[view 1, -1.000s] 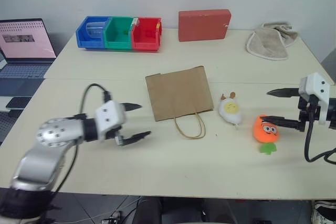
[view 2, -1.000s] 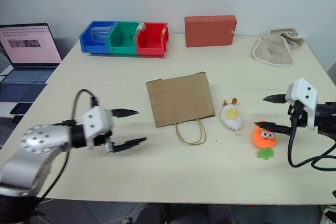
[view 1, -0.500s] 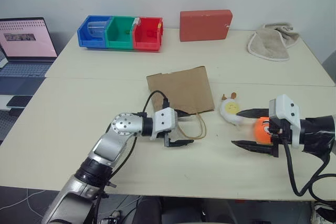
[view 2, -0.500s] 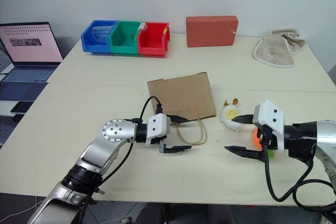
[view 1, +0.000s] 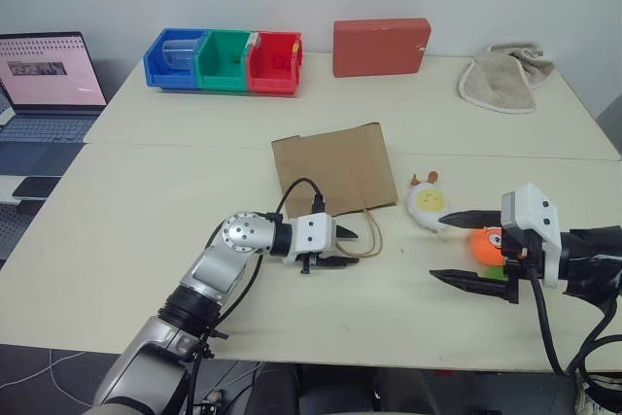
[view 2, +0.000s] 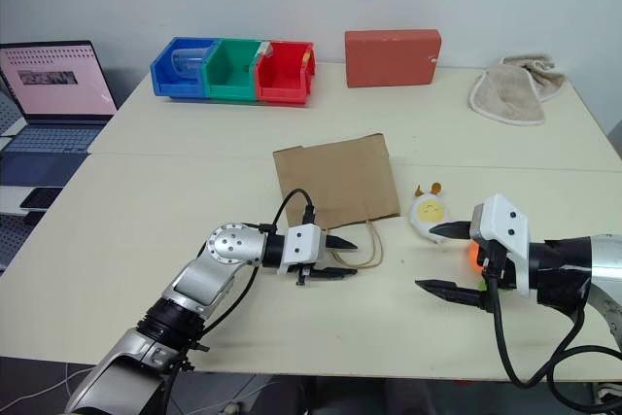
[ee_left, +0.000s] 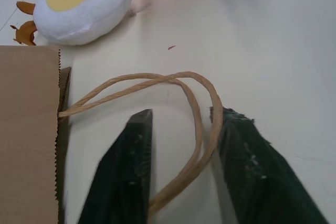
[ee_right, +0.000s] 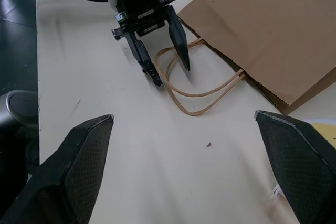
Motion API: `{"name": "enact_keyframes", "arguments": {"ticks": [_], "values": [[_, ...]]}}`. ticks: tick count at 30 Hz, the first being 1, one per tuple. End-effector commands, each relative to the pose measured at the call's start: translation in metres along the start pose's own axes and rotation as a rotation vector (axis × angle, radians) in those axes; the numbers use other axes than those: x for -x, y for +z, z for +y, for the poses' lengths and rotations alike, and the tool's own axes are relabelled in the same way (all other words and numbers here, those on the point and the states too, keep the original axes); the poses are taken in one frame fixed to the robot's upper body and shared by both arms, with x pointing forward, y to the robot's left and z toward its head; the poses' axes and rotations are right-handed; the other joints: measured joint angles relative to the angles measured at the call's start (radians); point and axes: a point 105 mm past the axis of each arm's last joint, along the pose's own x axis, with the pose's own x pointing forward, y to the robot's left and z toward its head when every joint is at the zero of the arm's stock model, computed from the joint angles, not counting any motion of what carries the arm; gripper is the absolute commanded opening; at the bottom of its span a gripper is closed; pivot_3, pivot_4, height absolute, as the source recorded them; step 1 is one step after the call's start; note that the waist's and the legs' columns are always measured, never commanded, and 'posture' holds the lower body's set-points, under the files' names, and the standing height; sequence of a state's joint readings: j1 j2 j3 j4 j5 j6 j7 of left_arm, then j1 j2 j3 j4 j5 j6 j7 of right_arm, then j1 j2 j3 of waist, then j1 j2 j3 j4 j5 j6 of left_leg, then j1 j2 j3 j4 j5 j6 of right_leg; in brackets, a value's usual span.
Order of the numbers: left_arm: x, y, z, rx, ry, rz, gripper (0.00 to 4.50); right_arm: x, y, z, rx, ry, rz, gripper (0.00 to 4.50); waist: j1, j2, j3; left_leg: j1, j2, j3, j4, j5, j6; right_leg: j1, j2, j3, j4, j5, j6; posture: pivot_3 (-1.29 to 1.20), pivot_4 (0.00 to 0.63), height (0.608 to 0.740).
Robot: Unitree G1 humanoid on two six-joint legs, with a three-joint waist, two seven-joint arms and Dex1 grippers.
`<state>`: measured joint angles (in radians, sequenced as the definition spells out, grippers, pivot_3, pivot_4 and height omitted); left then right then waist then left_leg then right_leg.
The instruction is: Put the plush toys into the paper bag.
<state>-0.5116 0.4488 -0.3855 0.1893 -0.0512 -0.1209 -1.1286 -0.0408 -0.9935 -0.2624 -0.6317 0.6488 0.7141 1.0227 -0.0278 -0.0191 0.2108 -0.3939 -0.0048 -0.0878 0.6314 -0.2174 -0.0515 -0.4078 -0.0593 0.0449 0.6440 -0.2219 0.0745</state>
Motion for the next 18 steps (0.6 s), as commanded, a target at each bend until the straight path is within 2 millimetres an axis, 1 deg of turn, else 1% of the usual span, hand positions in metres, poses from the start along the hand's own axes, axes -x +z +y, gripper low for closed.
{"name": "enact_keyframes", "arguments": {"ticks": [1, 3, 6, 8, 9, 13, 16, 17, 18], "values": [[-0.002, 0.010, 0.001, -0.040, -0.015, -0.035, 0.75, 0.003, 0.008, 0.001, 0.043, -0.012, -0.009, 4.50, -0.001, 0.000, 0.000, 0.000, 0.000, 0.000, 0.000, 0.000, 0.000, 0.000, 0.000, 0.000, 0.000, 0.000, 0.000, 0.00, 0.150, 0.740], [-0.002, 0.011, 0.001, -0.040, -0.021, -0.036, 0.07, 0.003, 0.008, 0.002, 0.039, -0.009, -0.008, 4.50, -0.001, 0.000, 0.000, 0.000, 0.000, 0.000, 0.000, 0.000, 0.000, 0.000, 0.000, 0.000, 0.000, 0.000, 0.000, 0.00, 0.150, 0.740], [0.001, 0.012, 0.002, -0.035, -0.031, -0.038, 0.03, 0.003, 0.006, 0.002, 0.039, -0.010, -0.008, 4.50, -0.001, 0.000, 0.000, 0.000, 0.000, 0.000, 0.000, 0.000, 0.000, 0.000, 0.000, 0.000, 0.000, 0.000, 0.000, 0.00, 0.150, 0.740], [0.004, 0.017, 0.006, -0.018, -0.030, -0.054, 0.03, 0.002, 0.004, 0.001, 0.037, -0.027, 0.007, 4.50, -0.001, 0.000, 0.000, 0.000, 0.000, 0.000, 0.000, 0.000, 0.000, 0.000, 0.000, 0.000, 0.000, 0.000, 0.000, 0.00, 0.150, 0.740], [0.007, 0.022, 0.009, -0.003, -0.025, -0.071, 0.03, 0.000, 0.004, -0.001, 0.048, -0.045, -0.001, 4.50, -0.001, 0.000, 0.000, 0.000, 0.000, 0.000, 0.000, 0.000, 0.000, 0.000, 0.000, 0.000, 0.000, 0.000, 0.000, 0.00, 0.150, 0.740], [0.019, 0.042, 0.022, 0.040, -0.024, -0.122, 0.03, -0.010, 0.008, 0.009, 0.039, -0.003, -0.055, 4.50, -0.001, 0.000, 0.000, 0.000, 0.000, -0.001, 0.000, 0.000, 0.000, 0.000, 0.000, -0.001, 0.000, 0.000, 0.000, 0.00, 0.150, 0.740], [0.030, 0.058, 0.030, 0.064, -0.036, -0.155, 0.00, -0.021, 0.011, 0.008, 0.038, -0.015, -0.096, 3.92, -0.005, 0.000, 0.000, 0.000, 0.001, -0.001, 0.000, 0.000, 0.000, 0.000, 0.001, -0.001, 0.000, 0.000, 0.000, 0.00, 0.150, 0.740], [0.034, 0.064, 0.033, 0.091, -0.035, -0.173, 0.00, -0.024, 0.011, 0.008, 0.039, -0.015, -0.106, 3.61, -0.005, 0.000, 0.000, 0.000, 0.001, -0.001, 0.000, 0.000, 0.000, 0.000, 0.001, -0.001, 0.000, 0.000, 0.000, 0.00, 0.150, 0.740], [0.038, 0.070, 0.036, 0.117, -0.030, -0.194, 0.00, -0.029, 0.011, 0.009, 0.037, -0.013, -0.116, 3.21, -0.004, 0.000, 0.000, 0.000, 0.001, -0.001, 0.000, 0.000, 0.000, 0.000, 0.001, 0.000, 0.000, 0.000, 0.000, 0.00, 0.150, 0.740]]}}
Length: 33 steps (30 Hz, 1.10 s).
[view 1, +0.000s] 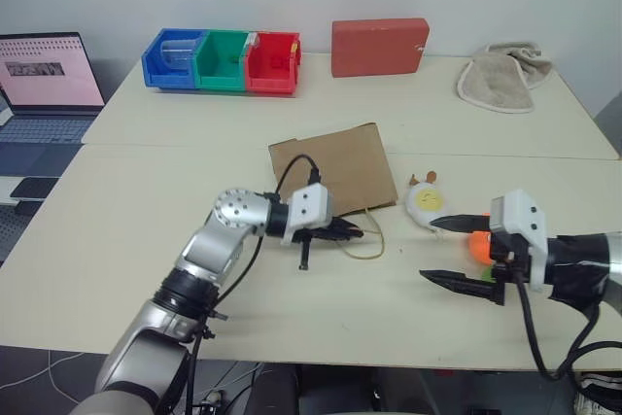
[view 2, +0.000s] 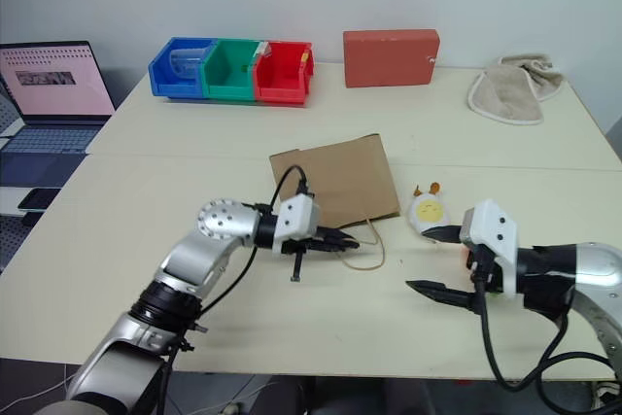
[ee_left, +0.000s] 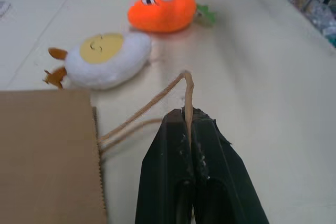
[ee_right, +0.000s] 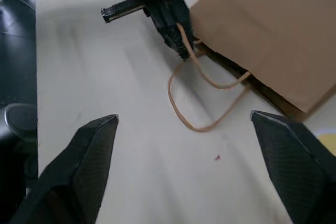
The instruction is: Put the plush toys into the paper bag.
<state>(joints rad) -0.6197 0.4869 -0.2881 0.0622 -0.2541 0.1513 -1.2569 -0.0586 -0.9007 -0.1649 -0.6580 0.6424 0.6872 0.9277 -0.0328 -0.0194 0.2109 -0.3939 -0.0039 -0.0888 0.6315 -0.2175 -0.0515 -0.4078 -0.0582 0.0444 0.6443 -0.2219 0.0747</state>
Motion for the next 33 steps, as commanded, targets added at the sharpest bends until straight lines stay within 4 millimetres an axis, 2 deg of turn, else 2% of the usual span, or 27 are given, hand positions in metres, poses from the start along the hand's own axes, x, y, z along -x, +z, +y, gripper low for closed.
{"name": "enact_keyframes", "arguments": {"ticks": [1, 5, 8, 9, 14, 21, 24, 33], "values": [[0.013, 0.033, 0.009, 0.060, 0.014, -0.101, 0.00, -0.012, 0.007, 0.002, 0.053, -0.011, -0.041, 2.83, 0.001, 0.000, 0.000, 0.000, 0.000, 0.000, 0.000, 0.000, 0.000, 0.000, 0.000, 0.000, 0.000, 0.000, 0.000, 0.00, 0.150, 0.740], [0.021, 0.046, 0.017, 0.110, 0.037, -0.134, 0.00, -0.032, 0.007, -0.005, 0.071, -0.056, -0.091, 1.38, 0.001, 0.000, 0.000, 0.000, 0.000, -0.001, 0.000, 0.000, 0.000, 0.000, 0.000, -0.001, 0.000, 0.000, 0.000, 0.00, 0.150, 0.740], [0.024, 0.059, 0.022, 0.153, 0.043, -0.179, 0.00, -0.054, 0.006, -0.017, 0.106, -0.129, -0.128, 0.24, -0.001, 0.000, 0.000, 0.000, 0.000, -0.001, 0.000, 0.000, 0.000, 0.000, 0.001, 0.000, 0.000, 0.000, 0.000, 0.00, 0.150, 0.740], [0.025, 0.062, 0.023, 0.168, 0.041, -0.190, 0.00, -0.063, 0.008, -0.022, 0.116, -0.159, -0.146, 0.03, -0.002, 0.000, 0.000, 0.000, 0.000, -0.001, 0.000, 0.000, 0.000, 0.000, 0.001, 0.000, 0.000, 0.000, 0.000, 0.00, 0.150, 0.740], [0.029, 0.072, 0.024, 0.205, 0.052, -0.221, 0.00, -0.095, 0.007, -0.033, 0.160, -0.231, -0.175, 0.03, -0.002, 0.000, 0.000, -0.001, 0.001, -0.003, -0.001, 0.000, 0.000, -0.001, 0.002, -0.001, 0.001, 0.000, 0.000, 0.00, 0.150, 0.740], [0.033, 0.082, 0.029, 0.234, 0.073, -0.251, 0.00, -0.146, -0.012, -0.051, 0.192, -0.398, -0.153, 0.03, -0.002, 0.000, 0.000, -0.001, 0.001, -0.004, -0.001, 0.000, 0.000, -0.001, 0.002, -0.002, 0.001, 0.000, -0.001, 0.00, 0.150, 0.740], [0.036, 0.086, 0.032, 0.236, 0.086, -0.264, 0.00, -0.156, -0.022, -0.056, 0.193, -0.440, -0.122, 0.03, -0.002, 0.000, 0.000, -0.001, 0.001, -0.004, -0.001, 0.000, 0.000, -0.002, 0.002, -0.002, 0.001, 0.000, -0.002, 0.00, 0.150, 0.740], [0.065, 0.131, 0.058, 0.102, 0.193, -0.339, 0.00, -0.163, -0.039, -0.058, 0.164, -0.451, -0.038, 0.03, -0.003, 0.000, 0.000, -0.001, 0.001, -0.005, -0.001, 0.000, 0.000, -0.002, 0.003, -0.002, 0.001, 0.001, -0.002, 0.00, 0.150, 0.740]]}}
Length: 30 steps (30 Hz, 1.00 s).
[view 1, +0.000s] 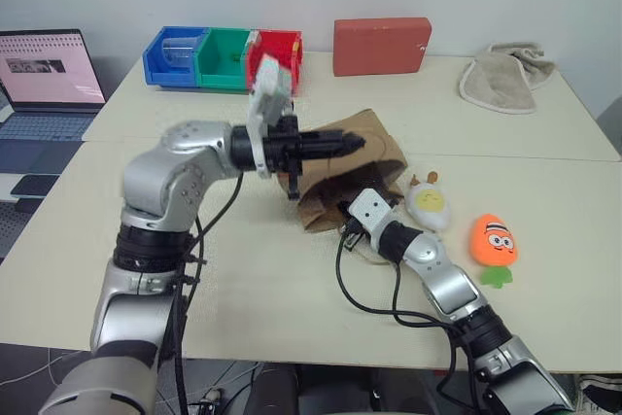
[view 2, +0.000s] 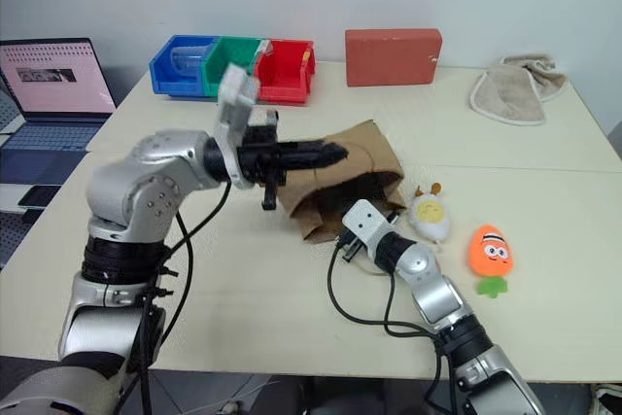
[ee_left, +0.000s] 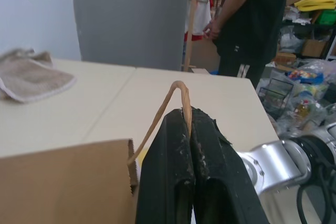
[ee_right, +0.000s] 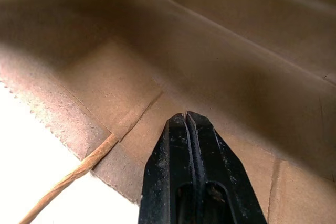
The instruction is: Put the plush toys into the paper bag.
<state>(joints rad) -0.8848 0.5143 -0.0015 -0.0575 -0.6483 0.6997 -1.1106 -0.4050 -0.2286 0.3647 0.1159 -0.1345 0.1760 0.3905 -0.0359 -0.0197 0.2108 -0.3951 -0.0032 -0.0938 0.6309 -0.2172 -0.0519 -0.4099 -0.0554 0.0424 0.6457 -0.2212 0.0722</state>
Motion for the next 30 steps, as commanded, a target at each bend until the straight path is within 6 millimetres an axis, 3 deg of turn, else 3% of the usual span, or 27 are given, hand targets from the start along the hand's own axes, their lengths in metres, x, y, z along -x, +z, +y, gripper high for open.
{"name": "enact_keyframes", "arguments": {"ticks": [1, 6, 13, 20, 23, 30], "values": [[0.009, 0.031, 0.008, -0.107, 0.040, -0.054, 0.00, 0.000, -0.002, -0.002, -0.004, -0.003, 0.024, 0.03, -0.001, 0.000, 0.000, 0.000, 0.000, 0.000, 0.000, 0.000, 0.000, 0.000, 0.000, 0.000, 0.000, 0.000, 0.000, 0.00, 0.150, 0.740], [0.010, 0.052, 0.017, -0.211, 0.066, -0.071, 0.00, -0.001, -0.004, 0.000, -0.018, 0.002, 0.038, 0.03, -0.002, 0.000, 0.000, 0.001, 0.000, 0.000, 0.000, 0.000, 0.000, 0.000, 0.000, 0.000, 0.000, 0.000, 0.000, 0.00, 0.150, 0.740], [0.011, 0.055, 0.027, -0.256, 0.100, -0.077, 0.00, -0.002, -0.003, 0.000, -0.025, 0.001, 0.042, 0.03, -0.007, 0.000, 0.000, 0.001, 0.000, 0.000, 0.000, 0.000, 0.000, 0.001, 0.000, 0.000, 0.000, 0.000, 0.000, 0.00, 0.150, 0.740], [0.009, 0.040, 0.023, -0.252, 0.075, -0.037, 0.00, -0.003, 0.001, -0.003, -0.031, -0.008, 0.036, 0.03, -0.009, 0.000, 0.000, 0.001, 0.000, 0.000, 0.000, 0.000, 0.000, 0.001, 0.000, 0.000, 0.000, 0.000, 0.000, 0.00, 0.150, 0.740], [0.007, 0.021, 0.015, -0.242, 0.032, 0.024, 0.00, -0.003, 0.012, -0.009, -0.037, -0.025, -0.002, 0.03, -0.013, 0.000, 0.000, 0.001, 0.000, 0.000, 0.000, 0.000, 0.000, 0.001, 0.000, 0.000, 0.000, 0.000, 0.000, 0.00, 0.150, 0.740], [0.001, 0.001, 0.001, -0.204, -0.019, 0.050, 0.00, 0.013, 0.041, -0.018, -0.014, -0.037, -0.086, 0.03, -0.013, 0.000, 0.000, -0.002, 0.000, 0.000, 0.000, 0.000, 0.000, -0.002, 0.000, 0.000, 0.000, 0.000, 0.000, 0.00, 0.150, 0.740]]}}
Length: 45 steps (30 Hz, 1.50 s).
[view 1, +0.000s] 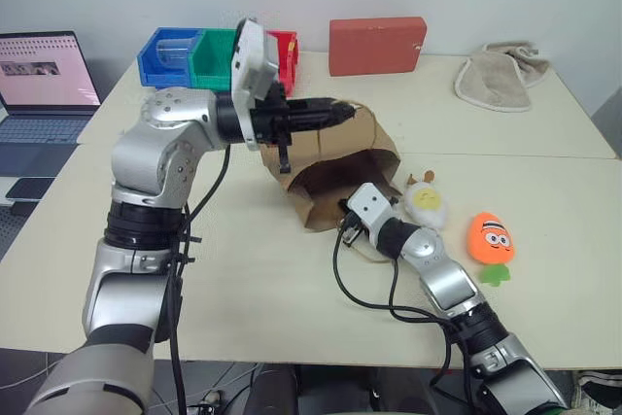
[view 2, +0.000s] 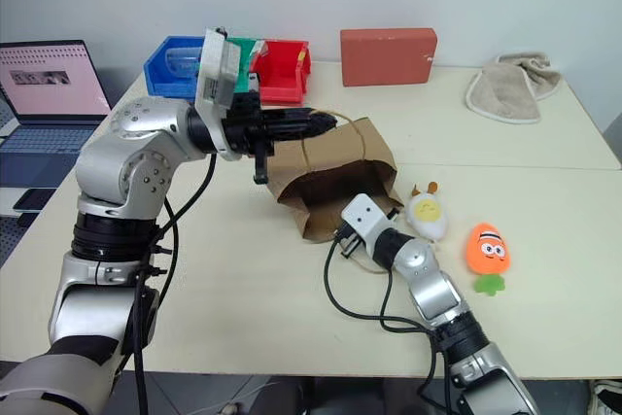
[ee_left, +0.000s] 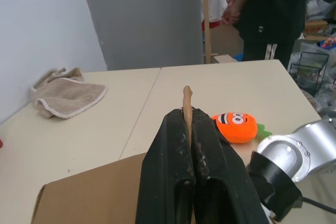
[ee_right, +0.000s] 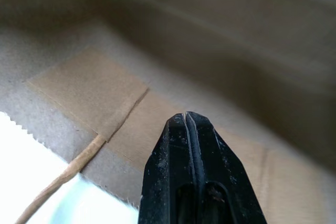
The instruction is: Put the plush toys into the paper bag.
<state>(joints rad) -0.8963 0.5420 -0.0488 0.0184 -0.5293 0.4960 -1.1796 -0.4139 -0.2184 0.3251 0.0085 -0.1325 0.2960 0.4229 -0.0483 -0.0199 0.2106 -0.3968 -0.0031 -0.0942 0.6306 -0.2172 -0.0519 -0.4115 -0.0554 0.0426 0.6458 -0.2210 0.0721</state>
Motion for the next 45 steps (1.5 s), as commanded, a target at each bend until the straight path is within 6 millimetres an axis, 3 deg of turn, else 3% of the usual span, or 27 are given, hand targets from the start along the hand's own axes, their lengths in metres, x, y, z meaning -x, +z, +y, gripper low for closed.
{"name": "enact_keyframes", "arguments": {"ticks": [1, 11, 16, 20, 24, 27, 32, 35, 41, 45], "values": [[-0.003, 0.006, -0.010, -0.041, -0.034, -0.008, 0.00, 0.012, 0.028, -0.007, 0.017, -0.014, -0.090, 0.03, 0.000, 0.000, 0.000, 0.000, 0.000, 0.000, 0.000, 0.000, 0.000, 0.000, 0.000, 0.000, 0.000, 0.000, 0.000, 0.00, 0.150, 0.740], [-0.009, -0.013, -0.019, -0.005, -0.049, 0.013, 0.00, 0.056, 0.064, -0.023, 0.037, 0.046, -0.165, 0.03, 0.001, 0.000, 0.000, 0.000, 0.000, -0.001, 0.000, 0.000, 0.000, 0.000, 0.000, -0.001, 0.000, 0.000, 0.000, 0.00, 0.150, 0.740], [-0.012, -0.020, -0.022, 0.007, -0.058, 0.025, 0.00, 0.094, 0.062, -0.040, 0.048, 0.110, -0.111, 0.03, 0.006, 0.000, 0.000, -0.001, 0.000, -0.001, 0.000, 0.000, 0.000, 0.000, 0.000, -0.001, -0.001, 0.000, 0.000, 0.00, 0.150, 0.740], [-0.011, -0.021, -0.023, 0.017, -0.056, 0.023, 0.00, 0.127, 0.039, -0.064, 0.203, 0.128, 0.056, 1.29, 0.016, 0.000, 0.000, -0.001, 0.000, 0.000, 0.001, 0.000, 0.000, 0.001, 0.000, -0.001, -0.001, 0.000, 0.000, 0.00, 0.150, 0.740], [-0.010, -0.020, -0.023, 0.014, -0.056, 0.019, 0.00, 0.143, 0.011, -0.061, 0.327, 0.244, 0.219, 2.74, 0.015, 0.000, 0.000, 0.000, 0.000, 0.000, 0.001, 0.000, 0.000, 0.001, 0.000, -0.001, -0.001, 0.000, 0.000, 0.00, 0.150, 0.740], [-0.010, -0.018, -0.022, 0.013, -0.053, 0.012, 0.00, 0.141, -0.011, -0.065, 0.400, 0.241, 0.301, 2.74, 0.008, 0.000, 0.000, 0.000, 0.000, 0.001, 0.001, 0.000, 0.000, 0.001, 0.000, 0.000, -0.001, 0.000, 0.000, 0.00, 0.150, 0.740], [-0.009, -0.017, -0.023, 0.011, -0.052, 0.017, 0.00, 0.127, -0.021, -0.066, 0.398, 0.219, 0.294, 2.74, 0.008, -0.001, 0.000, 0.000, 0.000, 0.002, 0.001, 0.000, 0.000, 0.001, 0.000, 0.001, -0.001, 0.000, 0.000, 0.00, 0.150, 0.740], [-0.008, -0.016, -0.023, 0.007, -0.044, 0.018, 0.00, 0.117, -0.028, -0.074, 0.415, 0.170, 0.305, 2.19, 0.008, 0.000, 0.000, 0.000, 0.000, 0.001, 0.001, 0.000, 0.000, 0.001, 0.000, 0.001, -0.001, 0.000, 0.000, 0.00, 0.150, 0.740], [-0.008, -0.015, -0.023, 0.007, -0.039, 0.015, 0.00, 0.110, -0.035, -0.081, 0.464, 0.137, 0.321, 0.13, 0.011, 0.000, 0.000, 0.000, 0.000, 0.001, 0.001, 0.000, 0.000, 0.001, 0.000, 0.001, -0.001, 0.000, 0.000, 0.00, 0.150, 0.740], [-0.007, -0.014, -0.022, 0.010, -0.037, 0.011, 0.00, 0.115, -0.028, -0.086, 0.496, 0.159, 0.300, 0.06, 0.010, 0.000, 0.000, 0.001, 0.000, 0.001, 0.001, 0.000, 0.000, 0.001, 0.000, 0.001, -0.001, 0.000, 0.000, 0.00, 0.150, 0.740]]}}
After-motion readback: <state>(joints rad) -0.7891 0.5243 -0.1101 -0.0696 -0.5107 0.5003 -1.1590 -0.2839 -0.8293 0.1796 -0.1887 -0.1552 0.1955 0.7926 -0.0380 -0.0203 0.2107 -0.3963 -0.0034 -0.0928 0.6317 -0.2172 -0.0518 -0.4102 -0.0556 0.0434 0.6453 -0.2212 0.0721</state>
